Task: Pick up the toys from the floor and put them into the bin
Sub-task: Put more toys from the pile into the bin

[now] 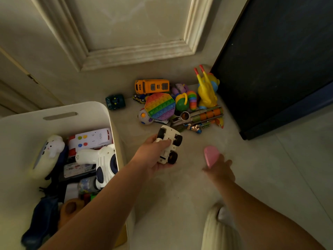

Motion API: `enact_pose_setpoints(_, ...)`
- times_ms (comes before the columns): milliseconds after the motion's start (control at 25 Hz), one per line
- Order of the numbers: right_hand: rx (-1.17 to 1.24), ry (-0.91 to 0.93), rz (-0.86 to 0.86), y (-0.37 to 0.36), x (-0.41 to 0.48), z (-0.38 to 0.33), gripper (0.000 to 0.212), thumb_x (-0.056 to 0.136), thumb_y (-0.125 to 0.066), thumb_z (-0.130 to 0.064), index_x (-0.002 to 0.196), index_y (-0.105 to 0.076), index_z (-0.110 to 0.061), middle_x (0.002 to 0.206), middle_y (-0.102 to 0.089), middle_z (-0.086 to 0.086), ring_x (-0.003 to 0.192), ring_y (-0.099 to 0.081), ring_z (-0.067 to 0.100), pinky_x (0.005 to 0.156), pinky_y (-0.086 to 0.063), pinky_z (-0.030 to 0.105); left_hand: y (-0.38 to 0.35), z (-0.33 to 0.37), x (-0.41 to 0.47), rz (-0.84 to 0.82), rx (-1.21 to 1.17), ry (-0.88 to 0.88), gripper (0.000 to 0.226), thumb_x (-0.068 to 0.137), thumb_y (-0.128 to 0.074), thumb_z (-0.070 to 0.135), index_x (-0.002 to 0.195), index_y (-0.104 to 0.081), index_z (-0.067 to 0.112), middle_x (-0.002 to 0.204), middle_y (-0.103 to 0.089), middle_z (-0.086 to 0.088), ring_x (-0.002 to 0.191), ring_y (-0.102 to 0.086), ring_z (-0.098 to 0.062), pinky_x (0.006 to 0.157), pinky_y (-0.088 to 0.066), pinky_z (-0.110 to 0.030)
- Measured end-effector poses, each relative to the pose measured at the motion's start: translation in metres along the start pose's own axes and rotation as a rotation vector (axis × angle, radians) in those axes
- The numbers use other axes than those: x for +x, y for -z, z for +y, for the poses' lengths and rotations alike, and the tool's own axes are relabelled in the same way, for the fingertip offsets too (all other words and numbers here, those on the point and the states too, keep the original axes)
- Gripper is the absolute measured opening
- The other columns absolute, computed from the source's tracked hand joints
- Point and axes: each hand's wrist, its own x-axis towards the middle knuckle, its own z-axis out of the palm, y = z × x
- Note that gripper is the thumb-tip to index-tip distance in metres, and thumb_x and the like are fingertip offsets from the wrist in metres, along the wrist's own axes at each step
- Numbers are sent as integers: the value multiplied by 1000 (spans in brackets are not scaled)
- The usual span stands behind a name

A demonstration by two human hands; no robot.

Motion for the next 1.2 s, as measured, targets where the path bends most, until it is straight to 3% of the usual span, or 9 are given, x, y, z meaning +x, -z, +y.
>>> enact_pose_setpoints(160,69,38,35,2,0,-9,69,83,-66,-26,140,-31,-12,128,-49,17,105,-60,34,78,-49,35,1,0,-5,-25,32,-22,49,89,-64,14,136,-47,21,119,-61,-17,103,-63,-35,62,-59,-45)
enact_pose_setpoints(280,512,50,-73,18,-9,-34,49,87,-63,-24,131,-48,-12,111,-63,8,82,-62,22,68,-53,31,4,9,-18,-67,48,-80,46,90,-63,15,134,-49,21,118,-63,-17,103,-65,-36,68,-60,-47)
enact_pose_setpoints(400,828,218,-164,38,-35,-71,28,89,-61,-21,117,-60,-21,96,-67,-1,77,-64,12,52,-49,25,15,28,-43,-114,69,-186,47,89,-64,15,133,-51,28,116,-65,-15,103,-66,-35,79,-58,-53)
enact_pose_setpoints(480,971,360,-169,56,-60,-97,24,86,-64,-18,109,-64,-26,99,-71,-1,81,-68,14,54,-51,24,27,47,-67,-175,95,-259,49,89,-64,15,133,-51,30,115,-66,-14,102,-66,-32,78,-58,-50)
enact_pose_setpoints(680,1182,683,-178,108,-149,-158,15,80,-70,-14,84,-71,-29,78,-75,-13,74,-72,7,53,-52,17,83,97,-144,-242,201,-475,41,90,-60,11,128,-57,28,96,-71,-7,79,-69,-19,75,-58,-42)
enact_pose_setpoints(840,1004,863,-332,108,-220,-190,17,76,-71,-12,85,-70,-27,74,-75,-11,68,-72,7,51,-53,19,164,97,-199,-77,357,-494,38,85,-65,5,118,-66,25,103,-71,-8,80,-67,-19,63,-57,-30)
enact_pose_setpoints(920,743,898,-374,89,-246,-199,19,76,-71,-15,90,-67,-28,77,-74,-11,66,-71,6,50,-52,19,202,79,-214,-3,579,-432,49,80,-67,-2,114,-66,34,102,-71,3,83,-66,-15,63,-55,-27)
enact_pose_setpoints(1040,346,915,-415,48,-269,-201,24,76,-69,-22,97,-61,-30,85,-68,-10,74,-68,8,57,-52,23,241,34,-220,-24,894,-278,62,74,-72,-3,119,-56,36,114,-63,6,102,-61,-15,83,-53,-30)
enact_pose_setpoints(1200,88,868,-452,-2,-278,-201,32,78,-66,-29,109,-64,-24,93,-69,-2,76,-67,9,58,-51,22,246,-31,-194,-34,1384,-279,64,71,-75,5,124,-47,29,114,-57,2,92,-52,-14,72,-43,-25)
